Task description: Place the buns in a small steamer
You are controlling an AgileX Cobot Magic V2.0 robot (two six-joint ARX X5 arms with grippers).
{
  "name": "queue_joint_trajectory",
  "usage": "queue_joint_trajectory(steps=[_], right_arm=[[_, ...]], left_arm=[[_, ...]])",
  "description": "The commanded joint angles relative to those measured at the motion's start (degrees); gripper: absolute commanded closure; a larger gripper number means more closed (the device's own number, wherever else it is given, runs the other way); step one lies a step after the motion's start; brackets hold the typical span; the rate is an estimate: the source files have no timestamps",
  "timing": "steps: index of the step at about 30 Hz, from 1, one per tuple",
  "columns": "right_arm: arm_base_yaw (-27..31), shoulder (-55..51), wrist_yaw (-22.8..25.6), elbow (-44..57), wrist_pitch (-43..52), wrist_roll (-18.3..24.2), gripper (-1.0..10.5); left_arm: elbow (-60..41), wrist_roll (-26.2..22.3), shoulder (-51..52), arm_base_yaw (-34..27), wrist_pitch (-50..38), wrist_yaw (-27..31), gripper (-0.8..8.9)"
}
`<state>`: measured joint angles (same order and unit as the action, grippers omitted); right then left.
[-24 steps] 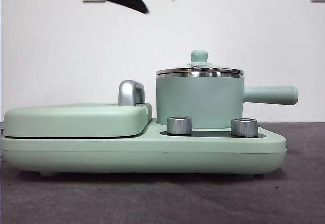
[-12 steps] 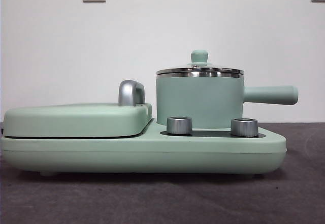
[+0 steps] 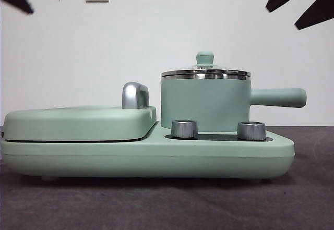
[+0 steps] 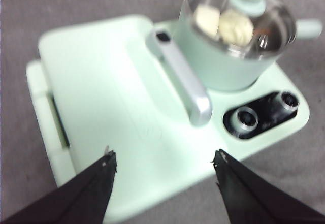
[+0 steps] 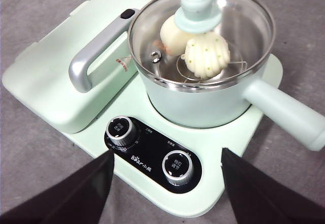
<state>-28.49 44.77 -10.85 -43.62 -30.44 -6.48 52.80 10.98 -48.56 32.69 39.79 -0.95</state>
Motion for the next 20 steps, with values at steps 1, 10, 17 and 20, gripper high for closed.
queue_joint_trajectory(steps=[1, 10, 17, 20], right_arm=[[-0.44, 1.14, -0.46, -0.79, 1.29, -0.61, 6.2], [-0.42, 0.28, -1.01, -0.79, 1.2, -0.24, 6.2], [-0.42, 0.0, -1.16, -0.79, 1.55, -0.37, 9.3], [-0.42, -0.02, -2.4, -0.79, 0.81, -0.39, 9.3]], left_arm=[[-1.7, 2.47, 1.16, 0.22, -0.59, 0.22, 5.01], [-2.38, 2.58, 1.55, 0.22, -0.37, 0.2, 5.02], [-2.4, 2.56, 1.55, 0.24, -0.02, 0.13, 8.07], [-2.38, 2.58, 1.62, 0.28, 1.2, -0.55, 8.06]])
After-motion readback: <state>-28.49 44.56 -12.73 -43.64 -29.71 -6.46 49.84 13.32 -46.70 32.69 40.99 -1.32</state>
